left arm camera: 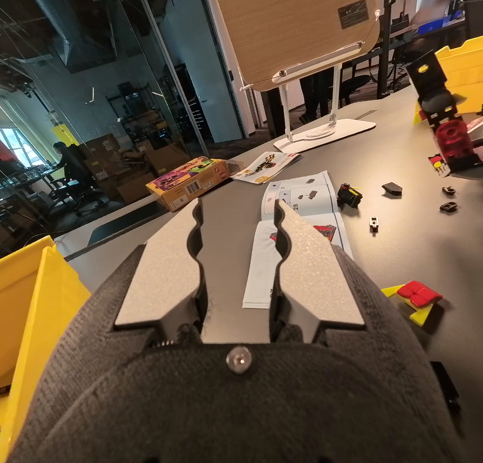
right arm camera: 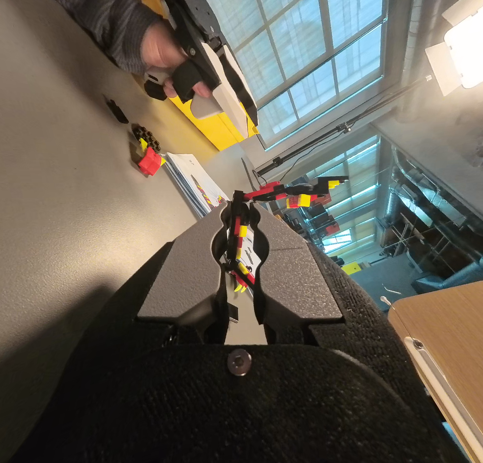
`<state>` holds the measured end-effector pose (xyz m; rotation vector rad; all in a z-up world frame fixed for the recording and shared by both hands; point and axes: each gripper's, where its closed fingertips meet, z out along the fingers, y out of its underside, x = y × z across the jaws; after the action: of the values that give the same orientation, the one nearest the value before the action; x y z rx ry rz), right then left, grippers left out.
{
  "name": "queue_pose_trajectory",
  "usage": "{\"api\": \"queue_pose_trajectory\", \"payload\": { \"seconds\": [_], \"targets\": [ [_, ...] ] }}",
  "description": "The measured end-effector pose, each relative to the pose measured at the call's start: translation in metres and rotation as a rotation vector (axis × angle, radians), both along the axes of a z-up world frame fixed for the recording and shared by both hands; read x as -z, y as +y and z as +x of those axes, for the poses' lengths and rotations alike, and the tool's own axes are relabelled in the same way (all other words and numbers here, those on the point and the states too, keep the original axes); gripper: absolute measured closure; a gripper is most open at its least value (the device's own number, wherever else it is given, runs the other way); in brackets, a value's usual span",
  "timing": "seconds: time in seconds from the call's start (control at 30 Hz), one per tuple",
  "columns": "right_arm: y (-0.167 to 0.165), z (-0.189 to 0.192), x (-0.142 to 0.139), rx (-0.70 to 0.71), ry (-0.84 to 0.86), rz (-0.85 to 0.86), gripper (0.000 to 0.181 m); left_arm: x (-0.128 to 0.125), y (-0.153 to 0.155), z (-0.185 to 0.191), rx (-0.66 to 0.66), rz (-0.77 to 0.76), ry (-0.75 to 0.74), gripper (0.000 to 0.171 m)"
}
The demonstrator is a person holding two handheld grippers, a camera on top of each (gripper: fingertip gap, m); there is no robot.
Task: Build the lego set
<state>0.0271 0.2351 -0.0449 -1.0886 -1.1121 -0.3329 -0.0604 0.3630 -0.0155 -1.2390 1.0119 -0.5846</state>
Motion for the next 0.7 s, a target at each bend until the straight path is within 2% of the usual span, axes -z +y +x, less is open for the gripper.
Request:
{"api": "queue_pose_trajectory", "payload": {
  "seconds": [0.43,0.7],
  "targets": [
    [0.002,0.001,0.002,0.018,-0.024,0.009,0.17,0.0,0.0,0.0,0.0,-0.001,0.001,0.118],
    [0.018,0.014,0.01,0.192,-0.198,0.097,0.171,0.001,0.0,0.0,0.0,-0.002,0.002,0.118]
  ]
}}
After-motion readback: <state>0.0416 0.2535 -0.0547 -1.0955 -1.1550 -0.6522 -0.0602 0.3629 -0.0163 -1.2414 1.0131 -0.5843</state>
